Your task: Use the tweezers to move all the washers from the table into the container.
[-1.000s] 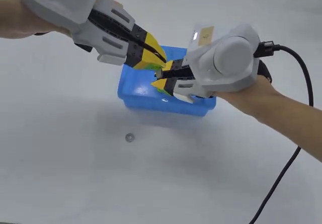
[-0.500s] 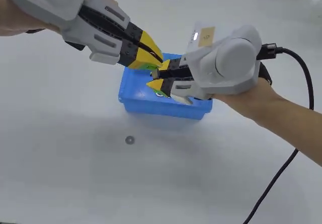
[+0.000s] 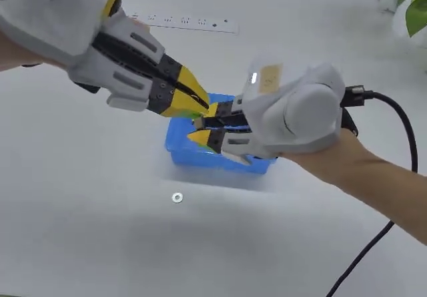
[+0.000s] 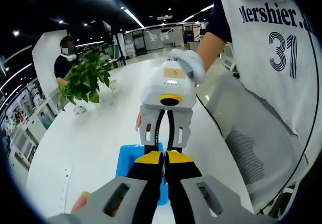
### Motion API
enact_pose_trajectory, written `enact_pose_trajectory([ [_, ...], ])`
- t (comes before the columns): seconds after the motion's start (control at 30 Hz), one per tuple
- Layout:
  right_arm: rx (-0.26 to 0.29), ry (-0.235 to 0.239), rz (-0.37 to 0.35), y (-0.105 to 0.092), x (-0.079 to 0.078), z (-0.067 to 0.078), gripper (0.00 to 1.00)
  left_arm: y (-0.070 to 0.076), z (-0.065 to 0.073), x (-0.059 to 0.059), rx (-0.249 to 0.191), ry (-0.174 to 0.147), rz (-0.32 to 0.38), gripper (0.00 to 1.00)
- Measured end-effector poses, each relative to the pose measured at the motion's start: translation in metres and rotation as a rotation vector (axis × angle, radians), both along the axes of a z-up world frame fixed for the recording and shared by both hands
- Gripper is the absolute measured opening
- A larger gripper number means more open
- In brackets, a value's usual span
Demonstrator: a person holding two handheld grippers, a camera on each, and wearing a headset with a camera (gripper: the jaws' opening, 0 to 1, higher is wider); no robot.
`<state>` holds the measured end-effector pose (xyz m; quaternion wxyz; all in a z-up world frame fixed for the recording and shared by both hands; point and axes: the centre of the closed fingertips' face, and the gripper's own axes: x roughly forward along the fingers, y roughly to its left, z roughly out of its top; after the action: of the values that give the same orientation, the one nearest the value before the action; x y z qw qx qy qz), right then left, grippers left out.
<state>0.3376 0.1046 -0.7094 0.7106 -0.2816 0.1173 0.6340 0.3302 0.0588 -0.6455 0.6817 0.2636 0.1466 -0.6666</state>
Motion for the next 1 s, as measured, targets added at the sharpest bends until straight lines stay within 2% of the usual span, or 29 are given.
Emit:
enact_pose_trajectory([
  [0.13,-0.002,-0.007,0.012,0.000,-0.013,0.003,0.11,0.001,0.005,-0.019,0.005,-0.010,-0.003,0.05],
  [0.23,0.000,-0.009,0.018,0.001,-0.021,0.004,0.11,0.001,0.007,-0.027,0.008,-0.011,-0.004,0.05],
  [0.47,-0.009,-0.006,0.041,0.008,-0.041,0.003,0.11,0.009,0.007,-0.050,0.006,0.014,0.006,0.05],
  [0.63,-0.015,0.012,0.055,0.013,-0.056,-0.006,0.11,0.013,0.001,-0.065,-0.002,0.023,0.024,0.05],
  [0.67,-0.019,0.016,0.058,0.013,-0.058,-0.008,0.11,0.014,-0.002,-0.069,-0.005,0.034,0.025,0.05],
  [0.77,-0.030,0.027,0.068,0.015,-0.065,-0.015,0.11,0.016,-0.008,-0.074,-0.013,0.053,0.037,0.05],
  [1.0,-0.048,0.057,0.068,0.018,-0.068,-0.030,0.11,0.020,-0.022,-0.075,-0.028,0.078,0.063,0.05],
])
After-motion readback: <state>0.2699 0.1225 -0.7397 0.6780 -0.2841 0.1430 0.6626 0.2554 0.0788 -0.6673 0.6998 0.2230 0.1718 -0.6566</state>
